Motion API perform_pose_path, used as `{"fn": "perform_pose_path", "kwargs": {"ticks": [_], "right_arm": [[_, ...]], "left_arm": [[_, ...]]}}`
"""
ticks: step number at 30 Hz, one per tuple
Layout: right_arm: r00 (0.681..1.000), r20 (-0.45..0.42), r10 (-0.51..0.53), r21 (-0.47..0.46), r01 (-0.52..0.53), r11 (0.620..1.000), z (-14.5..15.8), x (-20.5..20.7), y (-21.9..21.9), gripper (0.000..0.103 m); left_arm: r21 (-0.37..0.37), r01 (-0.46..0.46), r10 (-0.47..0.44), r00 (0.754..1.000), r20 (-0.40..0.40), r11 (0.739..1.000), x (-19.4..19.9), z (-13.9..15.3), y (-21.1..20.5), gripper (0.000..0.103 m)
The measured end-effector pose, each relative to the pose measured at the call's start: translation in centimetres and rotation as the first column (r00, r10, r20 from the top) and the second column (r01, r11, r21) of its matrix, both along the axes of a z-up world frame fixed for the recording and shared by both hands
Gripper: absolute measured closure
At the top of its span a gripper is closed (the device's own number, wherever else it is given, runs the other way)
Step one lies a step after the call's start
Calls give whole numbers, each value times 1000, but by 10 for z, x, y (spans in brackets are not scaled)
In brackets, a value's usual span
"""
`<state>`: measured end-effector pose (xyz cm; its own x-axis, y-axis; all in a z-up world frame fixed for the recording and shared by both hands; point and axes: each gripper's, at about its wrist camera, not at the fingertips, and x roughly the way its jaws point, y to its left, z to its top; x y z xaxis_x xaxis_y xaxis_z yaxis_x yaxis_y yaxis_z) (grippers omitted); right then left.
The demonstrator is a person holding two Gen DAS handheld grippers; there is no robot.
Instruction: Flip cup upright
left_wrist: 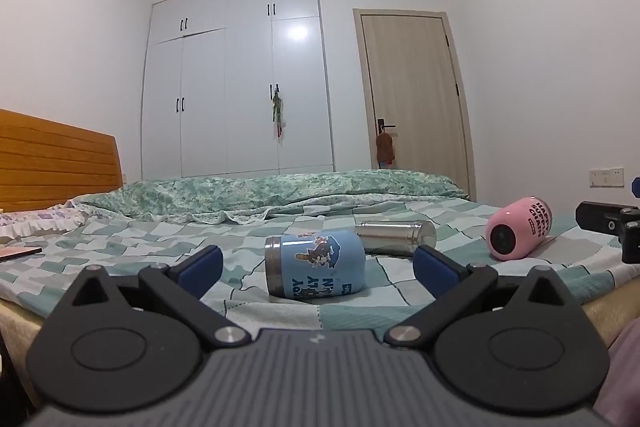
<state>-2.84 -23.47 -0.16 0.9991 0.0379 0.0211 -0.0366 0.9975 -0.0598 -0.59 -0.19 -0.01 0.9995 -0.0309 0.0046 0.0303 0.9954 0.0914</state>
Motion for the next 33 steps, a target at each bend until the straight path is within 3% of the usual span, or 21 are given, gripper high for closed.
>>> {"fn": "perform_pose_path", "kwargs": {"ticks": [33], "right_arm": [[1000, 2, 0, 2, 0, 1000, -2, 2, 2, 0]], "left_arm": [[1, 2, -2, 1000, 6, 1000, -3, 1, 0, 0]]}}
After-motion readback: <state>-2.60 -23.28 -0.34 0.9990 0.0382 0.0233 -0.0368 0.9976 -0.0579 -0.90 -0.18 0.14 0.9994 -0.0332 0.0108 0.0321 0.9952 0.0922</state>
